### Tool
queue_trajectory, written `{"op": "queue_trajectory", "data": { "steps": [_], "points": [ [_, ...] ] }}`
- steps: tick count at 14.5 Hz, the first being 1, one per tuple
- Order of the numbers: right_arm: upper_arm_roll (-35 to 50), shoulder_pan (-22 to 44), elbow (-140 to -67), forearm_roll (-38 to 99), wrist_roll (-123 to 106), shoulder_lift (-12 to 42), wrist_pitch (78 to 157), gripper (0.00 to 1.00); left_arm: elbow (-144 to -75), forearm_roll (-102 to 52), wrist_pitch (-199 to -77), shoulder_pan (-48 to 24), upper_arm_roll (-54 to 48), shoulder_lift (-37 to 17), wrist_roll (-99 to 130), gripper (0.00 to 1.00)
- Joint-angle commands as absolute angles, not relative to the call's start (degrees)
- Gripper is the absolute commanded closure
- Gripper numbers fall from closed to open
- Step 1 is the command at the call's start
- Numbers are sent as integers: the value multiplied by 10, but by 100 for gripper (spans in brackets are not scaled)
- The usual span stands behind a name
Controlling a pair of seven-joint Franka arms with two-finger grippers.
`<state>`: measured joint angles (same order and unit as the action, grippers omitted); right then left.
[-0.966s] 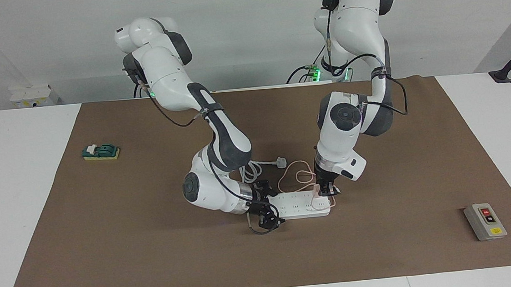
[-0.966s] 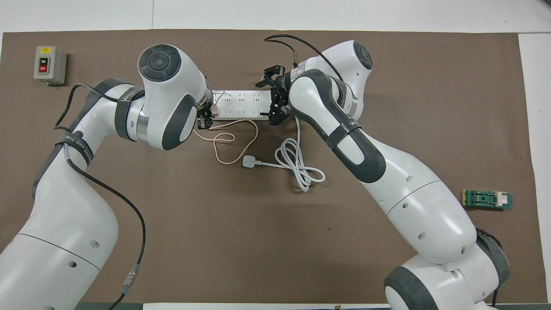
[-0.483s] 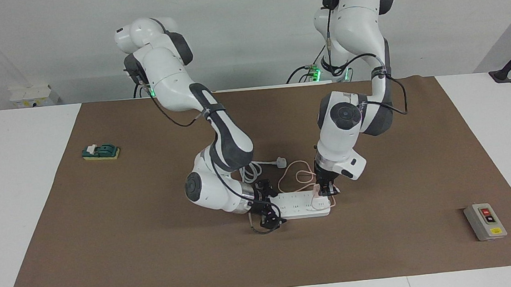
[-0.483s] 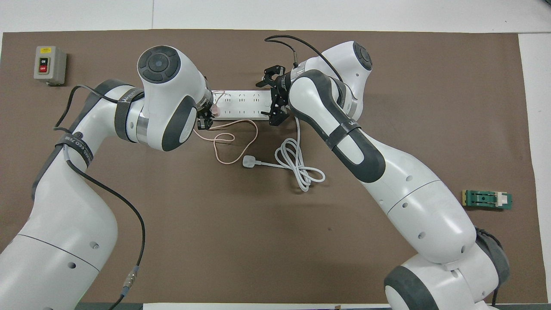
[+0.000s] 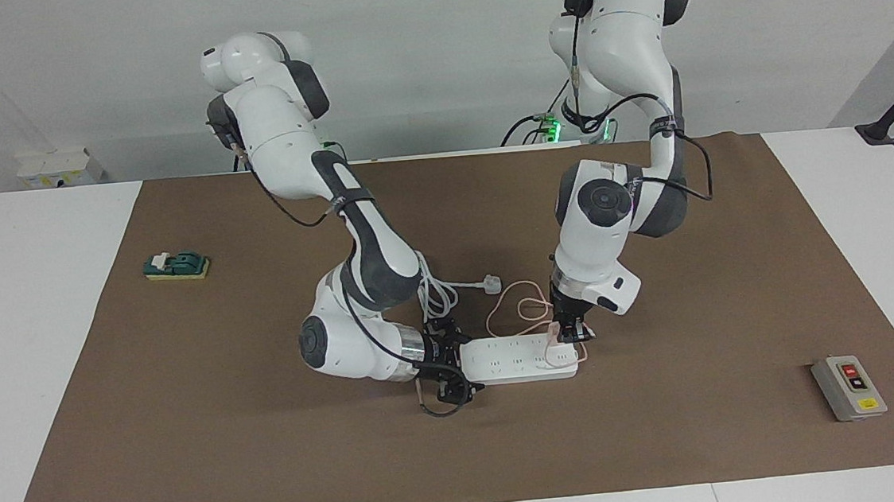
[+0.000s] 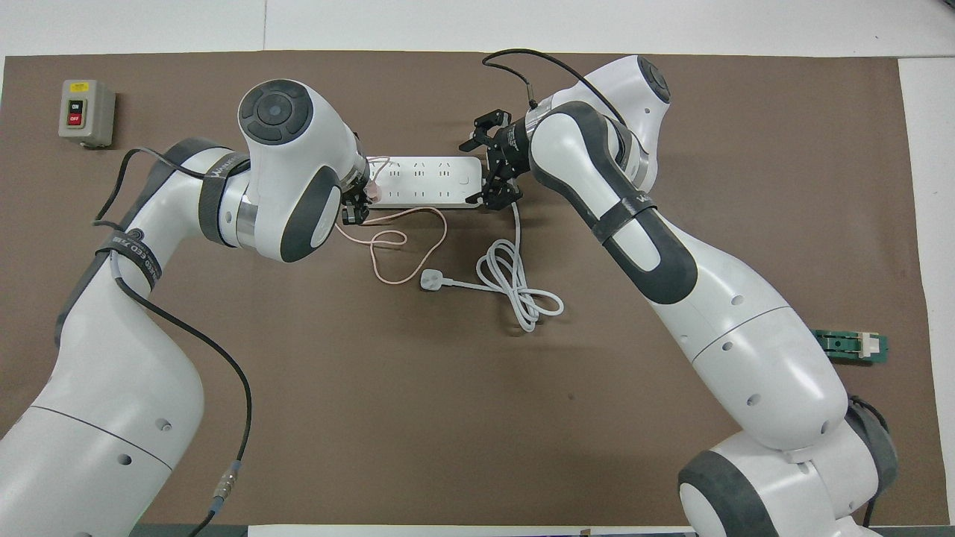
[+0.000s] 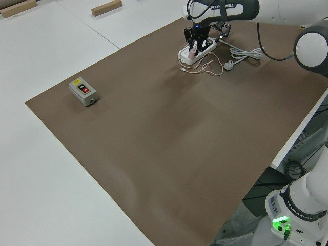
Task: Unplug charger and place it aside
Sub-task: 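Grasp the pink charger with the left gripper while the right gripper holds the strip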
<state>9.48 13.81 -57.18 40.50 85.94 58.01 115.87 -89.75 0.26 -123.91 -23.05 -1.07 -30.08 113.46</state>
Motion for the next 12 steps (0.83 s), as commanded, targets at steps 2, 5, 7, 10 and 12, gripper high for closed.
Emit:
{"op": "queue_trajectory", "data": {
  "steps": [2,5,7,10,12],
  "points": [
    [107,133,-541,423,840,605,1151,0,-932,7,-1259,-239,-2,-284,1138,100],
    [105,141,-543,422,834,605,1179,0,-932,7,-1258,-239,-2,-284,1138,100],
    [105,142,-544,422,829,606,1184,0,-932,7,-1257,-239,-2,-283,1138,100],
    [106,143,-548,422,811,613,1201,0,-932,7,-1256,-239,-2,-283,1138,100],
    [106,147,-547,422,807,619,1208,0,-932,7,-1255,-239,-2,-283,1138,100]
  ]
}}
